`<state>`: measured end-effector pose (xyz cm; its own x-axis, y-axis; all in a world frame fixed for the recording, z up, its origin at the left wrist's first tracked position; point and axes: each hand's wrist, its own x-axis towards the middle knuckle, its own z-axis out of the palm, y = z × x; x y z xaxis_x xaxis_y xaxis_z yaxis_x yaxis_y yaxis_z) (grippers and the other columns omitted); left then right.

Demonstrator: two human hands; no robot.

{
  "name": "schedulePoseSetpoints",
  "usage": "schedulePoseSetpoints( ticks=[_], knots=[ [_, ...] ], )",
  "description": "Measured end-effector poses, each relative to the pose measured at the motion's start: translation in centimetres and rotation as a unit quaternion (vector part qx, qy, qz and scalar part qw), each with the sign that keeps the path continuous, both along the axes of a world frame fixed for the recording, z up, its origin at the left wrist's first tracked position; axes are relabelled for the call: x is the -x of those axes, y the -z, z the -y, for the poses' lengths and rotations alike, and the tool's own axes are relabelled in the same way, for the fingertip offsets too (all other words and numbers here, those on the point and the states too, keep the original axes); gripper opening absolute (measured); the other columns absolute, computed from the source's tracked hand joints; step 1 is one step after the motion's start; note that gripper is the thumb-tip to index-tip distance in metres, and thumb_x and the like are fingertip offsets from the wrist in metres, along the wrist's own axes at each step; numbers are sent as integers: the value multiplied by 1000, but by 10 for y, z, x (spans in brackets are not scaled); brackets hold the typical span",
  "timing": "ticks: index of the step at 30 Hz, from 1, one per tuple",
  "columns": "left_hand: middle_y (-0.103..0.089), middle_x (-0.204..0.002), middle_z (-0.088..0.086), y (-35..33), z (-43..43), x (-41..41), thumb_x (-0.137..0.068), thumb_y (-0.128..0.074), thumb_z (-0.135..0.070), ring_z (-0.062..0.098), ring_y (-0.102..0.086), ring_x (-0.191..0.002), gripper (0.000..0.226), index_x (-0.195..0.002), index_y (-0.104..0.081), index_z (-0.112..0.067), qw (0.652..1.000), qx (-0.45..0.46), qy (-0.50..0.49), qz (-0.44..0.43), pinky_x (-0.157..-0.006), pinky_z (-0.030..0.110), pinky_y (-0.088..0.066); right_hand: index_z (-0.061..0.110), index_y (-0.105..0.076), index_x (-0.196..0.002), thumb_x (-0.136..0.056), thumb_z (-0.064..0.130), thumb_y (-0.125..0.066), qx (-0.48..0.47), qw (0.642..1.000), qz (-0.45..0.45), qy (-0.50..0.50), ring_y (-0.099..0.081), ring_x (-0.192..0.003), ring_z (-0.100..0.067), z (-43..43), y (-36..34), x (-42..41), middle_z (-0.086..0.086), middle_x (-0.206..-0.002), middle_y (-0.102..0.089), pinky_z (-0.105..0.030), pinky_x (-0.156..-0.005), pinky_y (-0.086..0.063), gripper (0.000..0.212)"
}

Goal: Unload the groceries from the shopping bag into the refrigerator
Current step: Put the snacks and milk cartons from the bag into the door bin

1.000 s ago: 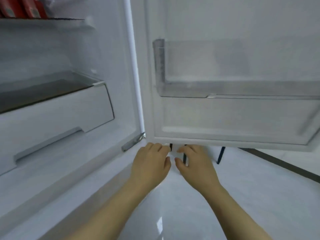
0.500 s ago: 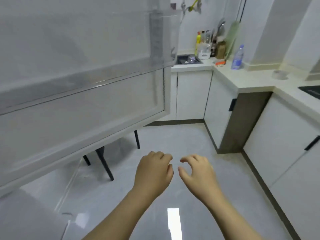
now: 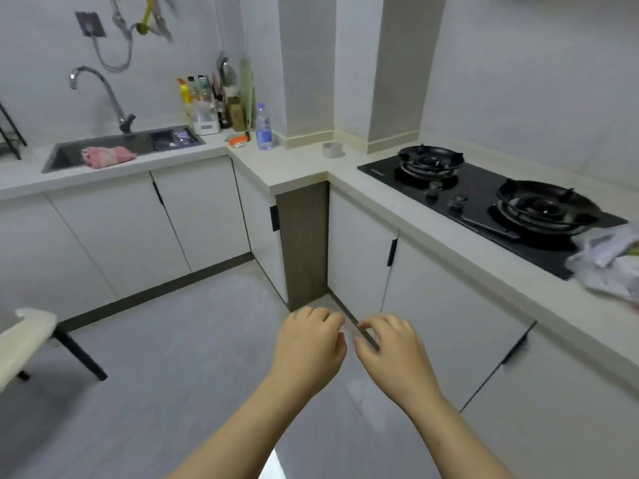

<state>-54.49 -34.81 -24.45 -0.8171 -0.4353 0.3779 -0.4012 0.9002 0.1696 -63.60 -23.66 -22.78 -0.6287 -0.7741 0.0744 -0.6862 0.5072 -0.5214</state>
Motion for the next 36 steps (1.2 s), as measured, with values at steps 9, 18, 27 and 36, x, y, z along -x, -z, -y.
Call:
schedulePoseSetpoints(
  ticks=[9,18,27,36],
  knots=[
    [-64,-63,-9,2,-68,171,-62,-62,-27,13,-60,-53,13,-72,-70,-23,990,18,139,-5,-47,24,-45,29,-52,-124,-94,36,-45,-1,990,10,143,-36,-124,-7,-88,6,131,14,-131,-47,-22,-104,-29,32],
    [-68,-69,-5,16,-115,290,-69,-69,-22,18,-63,-62,12,-80,-71,-19,963,-28,266,8,-56,30,-48,26,-57,-121,-93,32,-49,23,958,17,287,-41,-118,-11,-143,22,213,10,-123,-52,-23,-99,-33,30],
    [-62,-58,-9,14,-141,429,-61,-52,-30,11,-58,-52,18,-66,-70,-27,919,-4,393,20,-43,24,-46,21,-62,-115,-88,24,-55,28,909,8,417,-44,-116,-19,-170,34,319,4,-123,-56,-26,-98,-34,28],
    [-66,-91,3,13,-172,541,-78,-37,-27,24,-58,-87,39,-94,-70,-13,858,-83,499,91,-72,34,-49,12,-70,-93,-79,15,-65,100,844,3,526,-54,-95,-27,-189,45,406,-6,-95,-64,-35,-85,-41,16]
  ],
)
